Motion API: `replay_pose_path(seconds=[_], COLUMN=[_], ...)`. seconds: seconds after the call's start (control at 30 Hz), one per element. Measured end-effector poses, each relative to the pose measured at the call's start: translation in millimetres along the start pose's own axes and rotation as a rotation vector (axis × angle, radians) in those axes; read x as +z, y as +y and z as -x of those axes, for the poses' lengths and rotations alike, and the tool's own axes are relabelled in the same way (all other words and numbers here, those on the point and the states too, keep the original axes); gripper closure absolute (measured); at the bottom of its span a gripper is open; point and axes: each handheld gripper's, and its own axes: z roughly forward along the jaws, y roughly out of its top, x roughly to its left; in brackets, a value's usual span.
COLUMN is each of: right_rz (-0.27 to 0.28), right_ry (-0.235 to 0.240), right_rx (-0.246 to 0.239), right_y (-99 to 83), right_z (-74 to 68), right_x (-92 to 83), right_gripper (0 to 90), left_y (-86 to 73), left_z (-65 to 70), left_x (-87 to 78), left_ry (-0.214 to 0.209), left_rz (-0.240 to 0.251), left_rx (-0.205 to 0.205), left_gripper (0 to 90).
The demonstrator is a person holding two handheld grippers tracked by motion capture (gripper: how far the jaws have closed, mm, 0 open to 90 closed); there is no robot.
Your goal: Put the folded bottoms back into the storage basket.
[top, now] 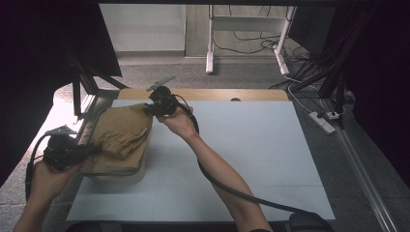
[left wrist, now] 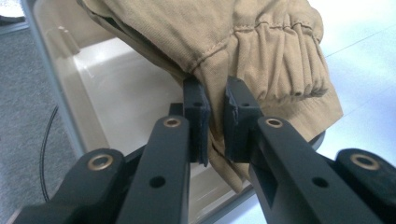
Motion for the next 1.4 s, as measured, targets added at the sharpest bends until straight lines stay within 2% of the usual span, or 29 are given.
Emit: replay_pose_path(seconds=[0.43, 0.57, 0.63, 0.67, 0.93, 1.1, 1.37, 1.4], right_rz=[0.000, -0.022, -0.014, -0.034, -0.062, -0.076, -0.105, -0.107], right_ry=[0.008, 0.006, 0.003, 0.003, -0.014, -0.023, -0.037, -0.039], right_rx=[-0.009, -0.023, -0.032, -0.032, -0.064, -0.059, -0.067, -0.079], right_y=[-2.8, -5.3, -7.0, -7.1, -14.4, -20.4, -26.2, -26.8], right_z=[-7.4, -8.6, -9.5, -10.3, -12.5, -11.3, -10.8, -10.7], right_x=[26.3, 34.0, 38.0, 39.2, 53.9, 61.7, 69.3, 70.4], right_gripper=[82.1, 82.0, 82.0, 82.0, 82.0, 81.9, 81.6, 81.5], left_y=[-16.0, -21.4, -24.1, -25.5, -34.9, -37.3, -40.0, -40.4], left_z=[-14.3, -17.6, -18.8, -19.2, -22.2, -25.2, -27.3, -27.4], left_x=[3.4, 7.7, 9.7, 10.6, 22.6, 30.4, 38.4, 39.1], left_ry=[0.041, 0.044, 0.045, 0.046, 0.066, 0.067, 0.087, 0.087], left_rz=[-0.018, -0.030, -0.034, -0.036, -0.059, -0.073, -0.085, -0.087], left_rx=[-0.033, -0.047, -0.050, -0.051, -0.055, -0.062, -0.049, -0.049], left_gripper=[80.4, 80.4, 80.4, 80.4, 80.3, 80.1, 79.7, 79.6])
